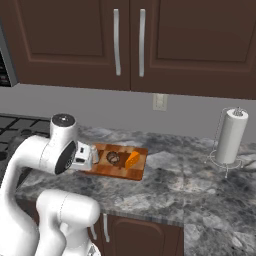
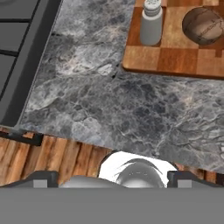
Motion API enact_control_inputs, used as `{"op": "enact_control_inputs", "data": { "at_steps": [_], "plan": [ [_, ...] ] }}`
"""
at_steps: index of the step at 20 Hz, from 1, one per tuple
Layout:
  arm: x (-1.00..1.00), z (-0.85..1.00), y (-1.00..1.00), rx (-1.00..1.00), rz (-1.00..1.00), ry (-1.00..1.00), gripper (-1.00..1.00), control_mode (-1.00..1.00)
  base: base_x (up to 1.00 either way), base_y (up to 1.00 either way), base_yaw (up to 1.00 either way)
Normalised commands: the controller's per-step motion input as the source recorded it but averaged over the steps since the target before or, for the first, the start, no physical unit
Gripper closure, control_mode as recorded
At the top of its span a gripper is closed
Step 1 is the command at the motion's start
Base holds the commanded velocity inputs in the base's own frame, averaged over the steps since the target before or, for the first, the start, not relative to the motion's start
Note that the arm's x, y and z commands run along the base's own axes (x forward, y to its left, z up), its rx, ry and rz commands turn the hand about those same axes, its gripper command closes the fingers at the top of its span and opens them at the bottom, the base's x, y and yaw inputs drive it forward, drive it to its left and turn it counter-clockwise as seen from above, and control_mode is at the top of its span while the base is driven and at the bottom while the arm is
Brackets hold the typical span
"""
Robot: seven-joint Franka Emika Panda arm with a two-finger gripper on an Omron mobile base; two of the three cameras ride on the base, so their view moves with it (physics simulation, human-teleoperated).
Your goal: Retrieve the reheated potato from the microwave, then place the potato, cheese, and condiment on the cutting board.
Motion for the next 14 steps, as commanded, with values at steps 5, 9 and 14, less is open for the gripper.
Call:
{"op": "enact_control_inputs", "data": {
  "at_steps": [5, 9, 14],
  "plan": [
    [-0.36, 0.72, 0.42, -0.07, 0.0, -0.12, -1.0, -1.0, 0.0, 0.0, 0.0],
    [-0.46, 0.58, 0.39, -0.07, 0.0, -0.1, -1.0, -1.0, 0.0, 0.0, 0.0],
    [-0.45, 0.48, 0.39, -0.05, 0.0, -0.04, -1.0, -1.0, 0.0, 0.0, 0.0]
  ]
}}
